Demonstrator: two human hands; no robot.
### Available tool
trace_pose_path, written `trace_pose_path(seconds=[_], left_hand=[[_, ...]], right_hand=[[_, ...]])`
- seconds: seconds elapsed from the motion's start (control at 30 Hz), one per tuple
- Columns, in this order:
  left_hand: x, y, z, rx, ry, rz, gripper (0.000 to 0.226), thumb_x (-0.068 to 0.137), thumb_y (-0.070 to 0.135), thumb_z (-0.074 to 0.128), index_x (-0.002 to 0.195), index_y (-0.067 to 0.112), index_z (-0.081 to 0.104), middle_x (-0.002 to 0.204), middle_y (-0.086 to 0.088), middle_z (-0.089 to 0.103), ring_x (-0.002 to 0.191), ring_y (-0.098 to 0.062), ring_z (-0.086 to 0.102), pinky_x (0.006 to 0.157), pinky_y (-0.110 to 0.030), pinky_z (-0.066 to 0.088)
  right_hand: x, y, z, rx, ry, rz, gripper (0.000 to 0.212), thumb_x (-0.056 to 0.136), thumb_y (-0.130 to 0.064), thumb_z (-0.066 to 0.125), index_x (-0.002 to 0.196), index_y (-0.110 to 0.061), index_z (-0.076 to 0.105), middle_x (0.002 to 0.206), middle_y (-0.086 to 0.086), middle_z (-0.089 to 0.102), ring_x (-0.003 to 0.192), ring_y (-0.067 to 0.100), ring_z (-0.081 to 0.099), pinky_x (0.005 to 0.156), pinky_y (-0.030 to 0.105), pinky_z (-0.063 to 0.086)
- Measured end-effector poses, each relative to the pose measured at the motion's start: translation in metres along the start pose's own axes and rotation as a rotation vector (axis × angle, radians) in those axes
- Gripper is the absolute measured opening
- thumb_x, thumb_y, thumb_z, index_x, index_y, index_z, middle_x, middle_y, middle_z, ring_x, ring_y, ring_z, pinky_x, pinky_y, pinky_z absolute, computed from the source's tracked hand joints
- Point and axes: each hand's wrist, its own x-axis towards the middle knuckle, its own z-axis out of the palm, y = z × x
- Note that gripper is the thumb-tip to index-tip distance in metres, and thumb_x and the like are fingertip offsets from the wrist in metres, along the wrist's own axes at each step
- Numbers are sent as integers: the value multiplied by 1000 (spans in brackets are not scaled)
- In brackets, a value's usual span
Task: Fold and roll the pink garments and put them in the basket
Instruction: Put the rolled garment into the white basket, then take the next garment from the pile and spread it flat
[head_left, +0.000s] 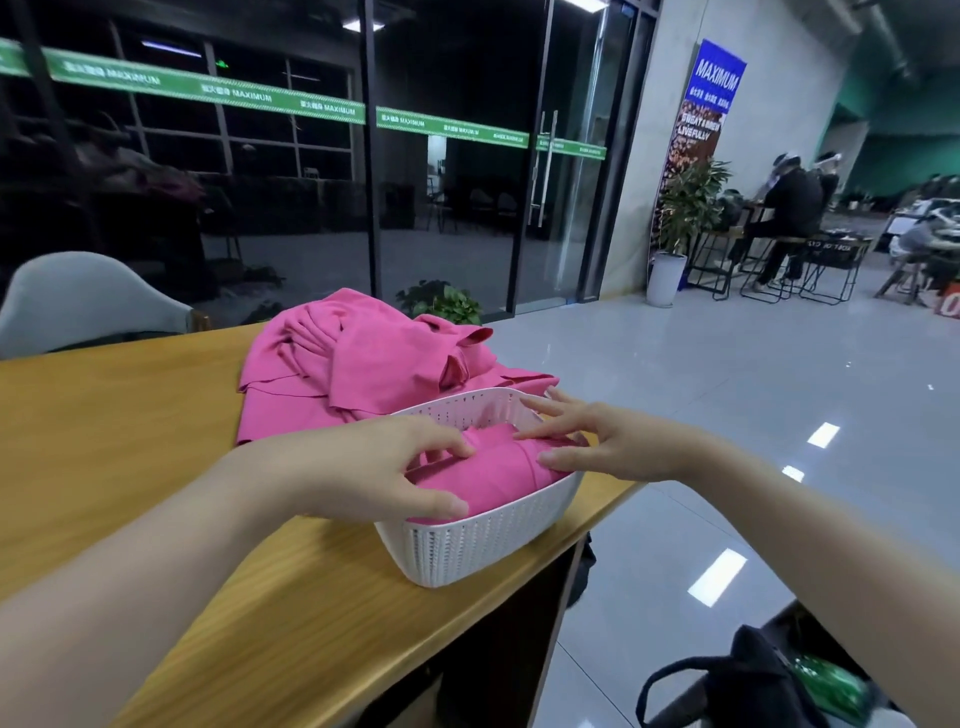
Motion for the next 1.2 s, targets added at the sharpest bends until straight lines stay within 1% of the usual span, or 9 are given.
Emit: trace_pose_path(seconds=[0.17, 0.27, 0.37, 0.47, 0.7, 0.9, 1.0, 1.1, 1.2], left_hand=[[16, -3, 9, -50, 3, -2, 43, 78, 57, 77, 114, 54, 54, 109, 18, 55, 94, -6, 55, 86, -31, 52], [17, -2, 7, -23, -28, -4, 44, 79, 61, 74, 118, 56, 55, 108, 20, 56, 92, -3, 55, 82, -26, 49], [12, 1, -11, 33, -137, -35, 55, 80, 75, 65, 132, 63, 51, 120, 26, 56, 103, 2, 56, 94, -27, 49], [16, 3, -22, 72, -162, -34, 56, 81, 68, 70, 134, 61, 54, 116, 25, 58, 101, 1, 57, 84, -21, 47], [35, -5, -1, 8, -98, 30, 47, 70, 42, 91, 112, 45, 69, 100, 22, 62, 77, 7, 57, 69, -13, 47], [33, -2, -2, -7, -122, 28, 47, 74, 46, 87, 115, 46, 67, 106, 20, 63, 81, 4, 58, 72, -18, 51], [15, -5, -16, -72, -124, 1, 43, 80, 64, 76, 119, 46, 71, 108, 26, 69, 95, 2, 63, 83, -21, 51], [-6, -24, -40, -103, 41, -76, 37, 86, 73, 58, 114, 53, 70, 111, 31, 68, 105, 5, 63, 95, -26, 49], [-12, -61, -60, -71, 249, -192, 47, 91, 68, 53, 133, 47, 59, 132, 21, 60, 119, -1, 57, 101, -27, 44]], right_hand=[[9, -11, -7, -136, -50, 73, 41, 88, -49, 73, 128, -44, 66, 166, -27, 11, 153, -3, -2, 125, 39, 18], [16, -13, -8, -144, -80, 88, 40, 83, -49, 78, 122, -44, 69, 165, -25, 16, 154, 1, 2, 125, 47, 19], [17, -13, -12, -120, -92, 85, 46, 76, -58, 78, 120, -47, 71, 163, -26, 24, 154, 2, 9, 126, 49, 17], [19, -12, -14, -103, -72, 79, 41, 81, -54, 77, 121, -46, 71, 160, -26, 31, 152, 1, 14, 126, 48, 13], [31, -3, -2, -154, -78, 47, 41, 80, -55, 79, 119, -46, 72, 160, -26, 32, 151, 6, 21, 125, 44, 20], [30, -11, -6, -213, -129, 91, 47, 78, -62, 77, 122, -48, 71, 161, -25, 30, 154, 10, 13, 125, 52, 16], [26, -18, -9, -20, -19, 87, 54, 70, -75, 69, 117, -48, 73, 156, -25, 40, 149, 8, 28, 125, 47, 20], [40, -33, -12, 143, 255, 60, 63, 69, -81, 66, 114, -40, 77, 142, -20, 57, 129, 1, 51, 117, 38, 38], [72, -52, -15, 24, 340, 68, 54, 83, -65, 68, 127, -32, 71, 148, -9, 54, 128, 6, 51, 108, 29, 38]])
